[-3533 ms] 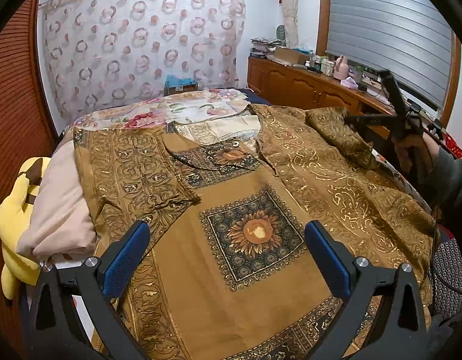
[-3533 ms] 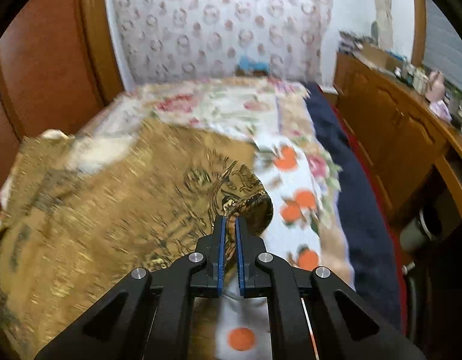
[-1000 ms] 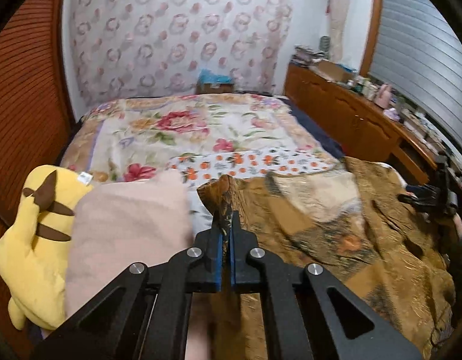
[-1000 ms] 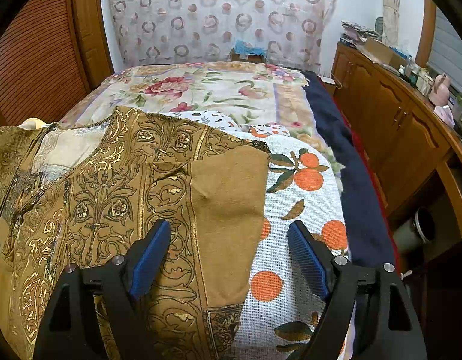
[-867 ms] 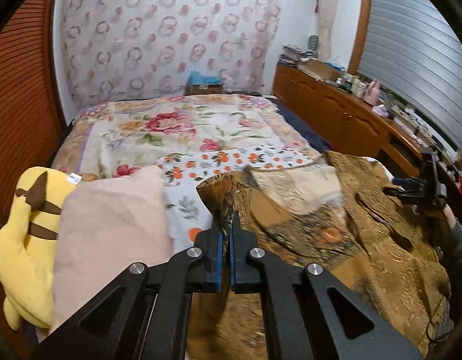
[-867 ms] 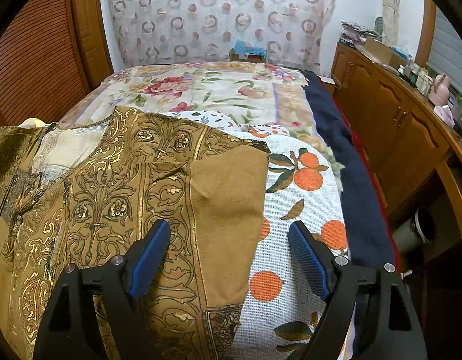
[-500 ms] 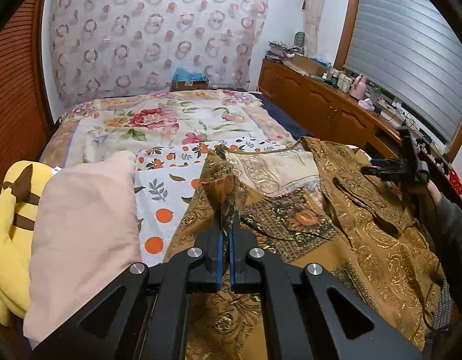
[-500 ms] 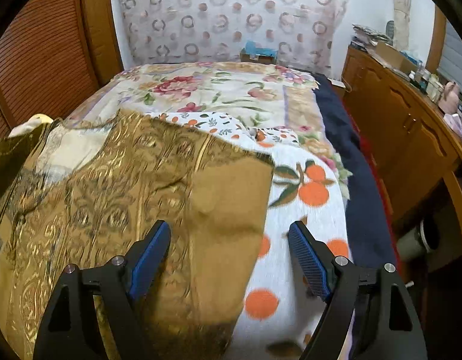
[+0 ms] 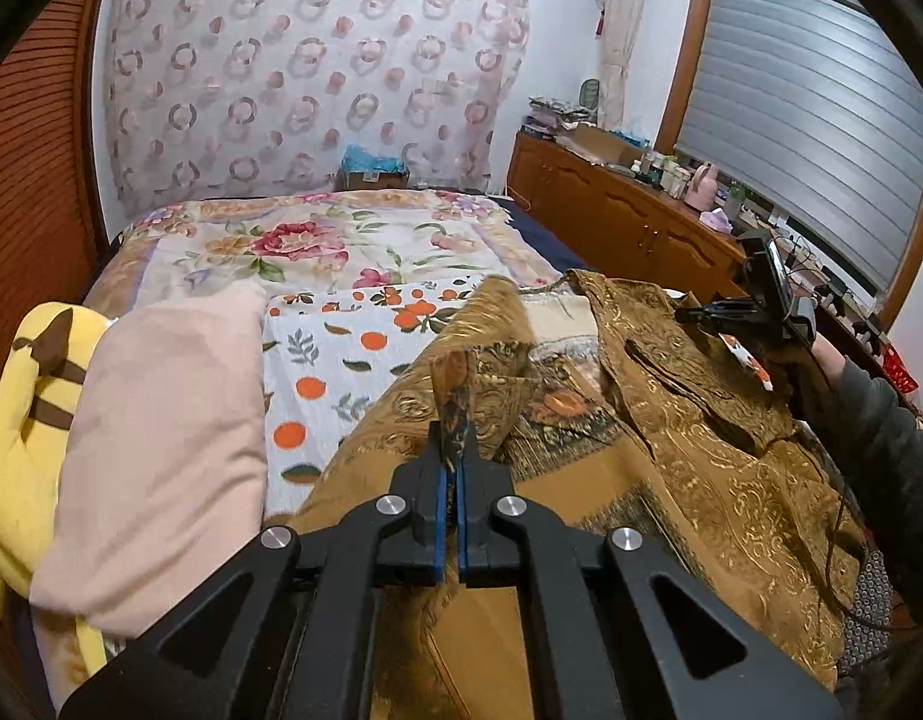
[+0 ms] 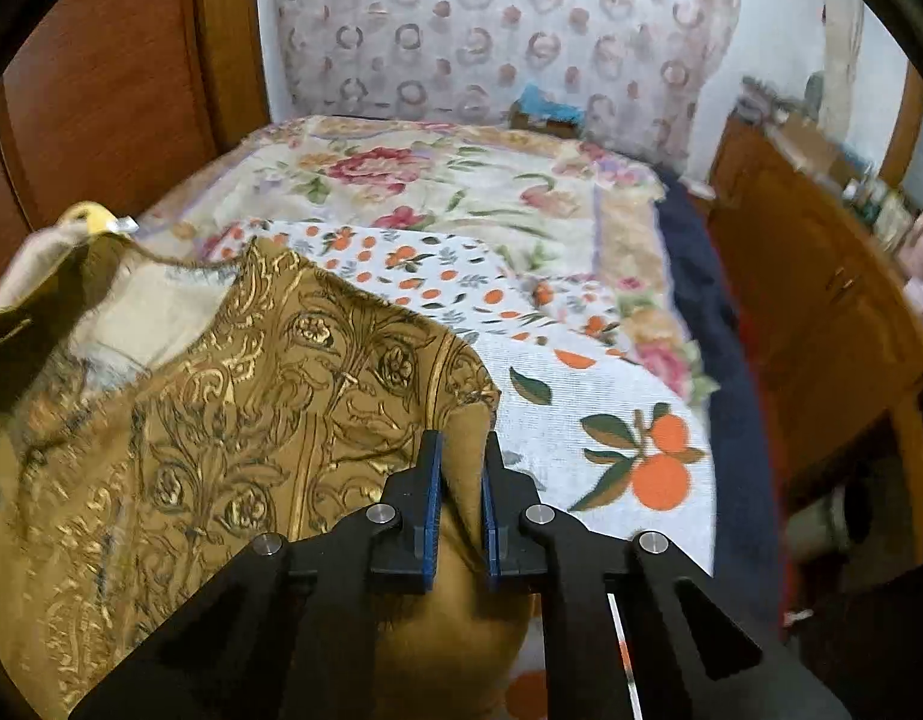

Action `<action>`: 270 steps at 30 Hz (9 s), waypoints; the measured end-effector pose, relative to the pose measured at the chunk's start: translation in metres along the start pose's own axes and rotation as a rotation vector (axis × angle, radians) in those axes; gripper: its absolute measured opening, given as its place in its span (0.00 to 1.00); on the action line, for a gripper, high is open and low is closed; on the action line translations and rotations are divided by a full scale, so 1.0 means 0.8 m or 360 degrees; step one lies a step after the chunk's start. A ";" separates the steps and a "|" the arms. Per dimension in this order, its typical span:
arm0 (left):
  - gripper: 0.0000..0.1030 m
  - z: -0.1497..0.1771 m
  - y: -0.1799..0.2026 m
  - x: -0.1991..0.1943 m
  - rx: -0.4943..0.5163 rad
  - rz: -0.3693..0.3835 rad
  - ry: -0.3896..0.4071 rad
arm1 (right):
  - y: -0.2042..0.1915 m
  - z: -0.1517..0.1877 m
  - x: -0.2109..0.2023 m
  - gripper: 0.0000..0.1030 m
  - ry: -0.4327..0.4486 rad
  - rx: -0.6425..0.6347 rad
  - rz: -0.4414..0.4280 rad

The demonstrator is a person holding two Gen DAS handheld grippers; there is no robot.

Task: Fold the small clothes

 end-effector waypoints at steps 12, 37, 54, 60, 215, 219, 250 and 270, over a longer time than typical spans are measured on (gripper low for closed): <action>0.03 0.035 0.004 -0.083 -0.0062 -0.0083 0.0147 | 0.001 0.064 -0.142 0.04 0.0398 0.0090 -0.0086; 0.08 0.168 0.004 -0.199 -0.0201 -0.0288 0.0073 | 0.055 0.332 -0.323 0.04 0.0189 0.0140 -0.0243; 0.81 0.137 -0.019 -0.175 -0.0122 -0.0381 0.0069 | 0.022 0.269 -0.353 0.58 0.0329 0.0021 -0.0147; 0.81 0.122 -0.034 -0.128 -0.0108 -0.0347 -0.0038 | 0.020 0.253 -0.300 0.64 0.0269 0.0010 -0.0127; 0.88 0.089 0.001 0.041 0.0147 -0.0185 -0.0388 | 0.024 0.243 -0.246 0.34 -0.0058 0.0168 -0.0056; 0.93 0.089 0.002 0.042 0.0154 -0.0171 -0.0393 | 0.012 0.244 -0.230 0.22 -0.0078 0.0113 -0.0038; 1.00 0.087 0.006 0.048 0.0175 -0.0153 -0.0409 | 0.040 0.145 -0.205 0.45 0.0212 0.0342 -0.0005; 1.00 0.088 0.006 0.048 0.0174 -0.0154 -0.0410 | 0.054 0.063 -0.068 0.09 0.0087 0.0593 -0.0054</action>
Point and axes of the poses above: each gripper's, at about its wrist camera, not at the fingertips, and x roughly the way its jaws point, y to its right, z to its underside, the point moved 2 cm from there along x, roughly the way its jaws point, and after that the axes turned 13 degrees about x, right-handed, at the moved point
